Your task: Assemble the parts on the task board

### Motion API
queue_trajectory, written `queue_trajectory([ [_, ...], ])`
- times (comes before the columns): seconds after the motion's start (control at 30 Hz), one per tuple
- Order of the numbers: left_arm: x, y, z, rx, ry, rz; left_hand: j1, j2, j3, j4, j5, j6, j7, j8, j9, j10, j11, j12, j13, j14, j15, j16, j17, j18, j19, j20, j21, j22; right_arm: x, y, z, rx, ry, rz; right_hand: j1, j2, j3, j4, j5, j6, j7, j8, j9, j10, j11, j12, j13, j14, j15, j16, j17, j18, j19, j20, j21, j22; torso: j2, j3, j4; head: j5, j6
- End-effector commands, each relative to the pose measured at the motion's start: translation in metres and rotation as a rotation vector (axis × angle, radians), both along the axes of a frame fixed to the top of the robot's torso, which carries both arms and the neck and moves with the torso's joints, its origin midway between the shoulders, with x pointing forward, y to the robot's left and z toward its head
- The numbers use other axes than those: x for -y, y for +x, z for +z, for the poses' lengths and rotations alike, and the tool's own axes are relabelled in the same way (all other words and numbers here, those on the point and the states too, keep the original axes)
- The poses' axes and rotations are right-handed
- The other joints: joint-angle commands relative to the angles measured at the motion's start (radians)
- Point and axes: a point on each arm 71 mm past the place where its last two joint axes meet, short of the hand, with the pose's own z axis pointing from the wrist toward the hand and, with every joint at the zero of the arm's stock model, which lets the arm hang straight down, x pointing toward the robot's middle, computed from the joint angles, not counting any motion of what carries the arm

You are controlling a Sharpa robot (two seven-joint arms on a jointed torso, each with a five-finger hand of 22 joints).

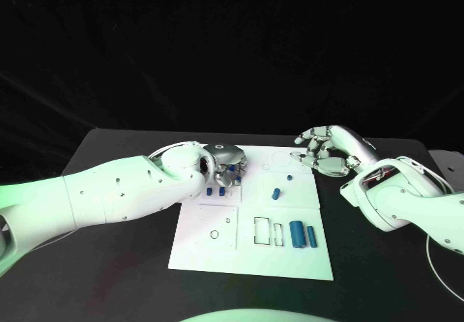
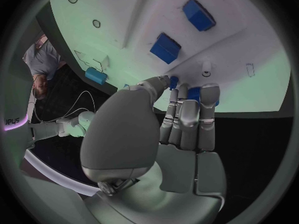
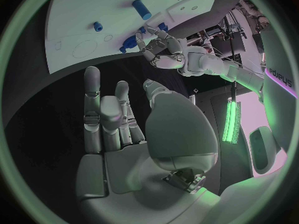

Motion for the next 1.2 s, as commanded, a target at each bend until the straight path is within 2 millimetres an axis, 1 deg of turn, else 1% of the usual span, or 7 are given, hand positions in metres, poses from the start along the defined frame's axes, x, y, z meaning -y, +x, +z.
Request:
queue_trajectory([
  [0.03,0.002,-0.001,-0.002,-0.014,0.014,-0.012,0.007,0.003,0.009,-0.003,-0.006,0.014,0.0,-0.01,-0.006,0.027,-0.002,-0.008,-0.006,0.026,-0.002,0.021,0.03,-0.027,0.032,-0.002,0.035,0.043,-0.001,-0.001,0.0,0.006,0.001,0.008,0.0,-0.005,0.007,0.001,0.004,0.002,0.004,0.005,-0.001,-0.002,0.001,-0.002,-0.001,0.001,0.0,-0.005,-0.001,0.012,0.001,0.0,-0.006,-0.001,0.0,0.0003,0.0006,0.002,-0.001],
  [0.37,0.003,-0.001,-0.01,-0.038,0.021,-0.005,0.007,0.009,0.018,-0.011,-0.007,0.029,-0.001,-0.015,-0.013,0.051,-0.007,-0.014,-0.012,0.044,-0.006,0.036,0.049,-0.033,0.053,-0.004,0.063,0.078,-0.001,-0.001,0.0,0.004,0.0,0.008,-0.001,-0.004,0.008,0.001,0.004,0.002,0.004,0.006,-0.001,-0.002,0.001,-0.003,-0.003,0.0,0.0,-0.008,-0.003,0.012,0.002,0.0,-0.008,-0.002,0.0,-0.0002,-0.0003,0.002,0.001],
  [0.53,0.002,-0.001,-0.012,-0.042,0.024,0.002,0.022,0.031,0.037,-0.031,-0.017,0.059,-0.004,-0.012,-0.016,0.078,-0.012,-0.016,-0.015,0.056,-0.012,0.045,0.058,-0.038,0.071,-0.009,0.088,0.108,-0.001,-0.001,0.0,0.004,0.0,0.008,-0.001,-0.004,0.008,0.001,0.004,0.002,0.004,0.006,-0.001,-0.002,0.001,-0.003,-0.003,0.0,0.0,-0.008,-0.003,0.012,0.002,0.0,-0.008,-0.002,0.0,0.0004,-0.0012,0.002,-0.002],
  [0.67,0.003,-0.001,-0.012,-0.037,0.018,0.002,0.029,0.048,0.054,-0.048,-0.024,0.087,-0.009,-0.008,-0.016,0.103,-0.018,-0.019,-0.016,0.065,-0.017,0.05,0.064,-0.042,0.083,-0.012,0.105,0.129,-0.001,-0.001,0.0,0.004,0.0,0.008,-0.001,-0.004,0.009,0.001,0.005,0.002,0.004,0.006,-0.001,-0.002,0.001,-0.005,-0.005,0.0,0.0,-0.011,-0.005,0.012,0.002,0.0,-0.01,-0.003,0.0,0.0008,0.0013,0.0,-0.003],
  [0.8,0.003,-0.001,-0.012,-0.032,0.012,0.001,0.031,0.058,0.072,-0.065,-0.032,0.109,-0.011,-0.011,-0.018,0.125,-0.021,-0.035,-0.021,0.071,-0.02,0.053,0.066,-0.045,0.091,-0.014,0.119,0.147,-0.001,-0.001,0.0,0.005,0.001,0.008,-0.003,-0.003,0.009,0.002,0.005,0.003,0.004,0.006,-0.001,-0.001,0.001,-0.005,-0.006,0.0,0.0,-0.011,-0.003,0.012,0.002,0.0,-0.011,-0.004,-0.001,0.0009,0.001,0.0,-0.003],
  [0.97,0.004,-0.001,-0.011,-0.026,0.005,0.0,0.024,0.06,0.093,-0.086,-0.038,0.127,-0.011,-0.022,-0.023,0.148,-0.021,-0.065,-0.029,0.075,-0.021,0.054,0.064,-0.047,0.094,-0.016,0.128,0.157,-0.001,-0.001,0.0,0.005,0.001,0.008,-0.003,-0.003,0.009,0.002,0.005,0.003,0.004,0.006,-0.001,-0.001,0.001,-0.005,-0.006,0.0,0.0,-0.011,-0.003,0.012,0.002,0.0,-0.011,-0.004,-0.001,0.0007,0.0002,0.001,-0.003],
  [1.2,0.004,-0.002,-0.009,-0.018,-0.021,-0.002,-0.003,0.049,0.102,-0.098,-0.039,0.128,-0.006,-0.042,-0.03,0.159,-0.016,-0.11,-0.041,0.072,-0.017,0.05,0.048,-0.045,0.086,-0.012,0.126,0.151,-0.001,-0.001,0.001,0.008,0.002,0.01,-0.003,-0.003,0.009,0.002,0.005,0.003,0.004,0.006,-0.001,-0.001,0.001,-0.005,-0.006,0.0,0.0,-0.011,-0.003,0.012,0.002,0.0,-0.011,-0.004,-0.001,0.0002,0.0005,0.002,0.001],
])
